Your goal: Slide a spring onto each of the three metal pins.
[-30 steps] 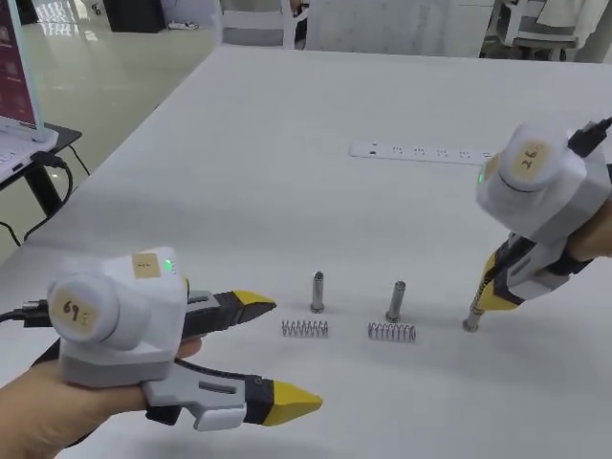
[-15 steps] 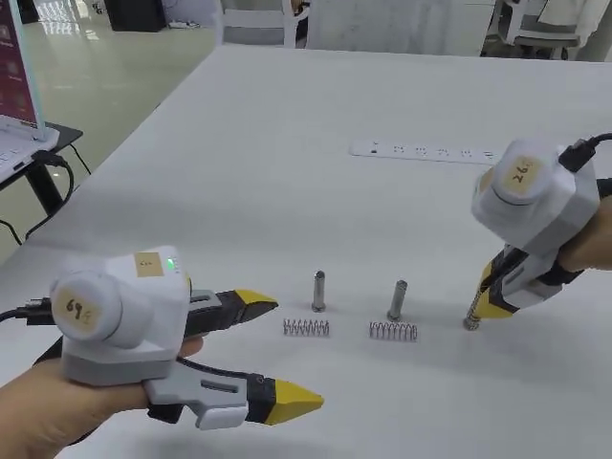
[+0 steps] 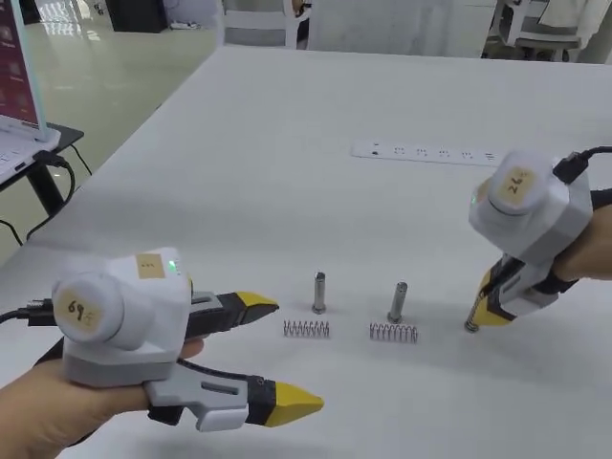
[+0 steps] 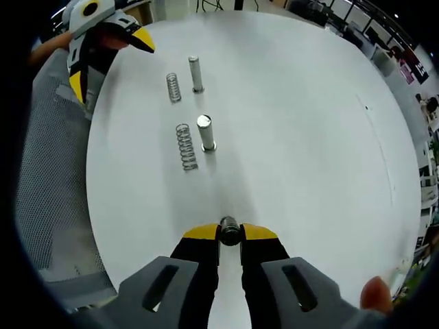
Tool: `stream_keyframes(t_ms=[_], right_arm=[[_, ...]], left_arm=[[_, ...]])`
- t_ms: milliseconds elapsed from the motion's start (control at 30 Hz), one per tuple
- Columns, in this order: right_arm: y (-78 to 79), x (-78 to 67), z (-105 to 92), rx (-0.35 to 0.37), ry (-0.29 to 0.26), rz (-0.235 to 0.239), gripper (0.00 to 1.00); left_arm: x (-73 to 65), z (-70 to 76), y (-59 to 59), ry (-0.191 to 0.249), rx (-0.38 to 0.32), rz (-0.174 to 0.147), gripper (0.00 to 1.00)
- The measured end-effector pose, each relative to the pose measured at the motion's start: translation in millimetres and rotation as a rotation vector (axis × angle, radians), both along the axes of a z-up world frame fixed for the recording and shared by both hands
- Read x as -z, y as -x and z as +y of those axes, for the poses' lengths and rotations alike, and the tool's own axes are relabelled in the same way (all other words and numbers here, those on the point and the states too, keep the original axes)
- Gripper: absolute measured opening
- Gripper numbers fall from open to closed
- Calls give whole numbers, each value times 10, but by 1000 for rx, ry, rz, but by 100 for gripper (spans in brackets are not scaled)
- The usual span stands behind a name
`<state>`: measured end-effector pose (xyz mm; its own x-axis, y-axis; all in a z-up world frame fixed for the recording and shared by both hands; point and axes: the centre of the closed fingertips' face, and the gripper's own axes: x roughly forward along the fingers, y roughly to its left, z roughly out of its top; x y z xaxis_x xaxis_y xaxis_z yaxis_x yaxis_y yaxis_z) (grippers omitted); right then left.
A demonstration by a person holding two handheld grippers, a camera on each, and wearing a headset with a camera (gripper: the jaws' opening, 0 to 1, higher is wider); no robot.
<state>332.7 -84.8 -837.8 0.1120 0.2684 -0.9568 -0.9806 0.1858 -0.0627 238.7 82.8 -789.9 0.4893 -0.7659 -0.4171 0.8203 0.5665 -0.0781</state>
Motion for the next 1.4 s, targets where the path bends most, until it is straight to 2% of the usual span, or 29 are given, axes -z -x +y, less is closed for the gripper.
stream_keyframes(t_ms=[400,600,900,1033,1400], right_arm=[[1,23,-1,-3,-5,-2,10],[-2,19,13,-4,-13,-8,15],[-10,-14,11,6,-31,-16,20],[-17,-33,29,7,-42,-28,26],[-19,-109,110,0,-64,-41,26]], left_arm=[[-2,-10,2,1,5,3,63],[2,-6,6,0,5,2,63],[8,-16,11,2,8,3,63],[9,-21,11,2,10,3,63],[0,-26,11,3,14,0,63]])
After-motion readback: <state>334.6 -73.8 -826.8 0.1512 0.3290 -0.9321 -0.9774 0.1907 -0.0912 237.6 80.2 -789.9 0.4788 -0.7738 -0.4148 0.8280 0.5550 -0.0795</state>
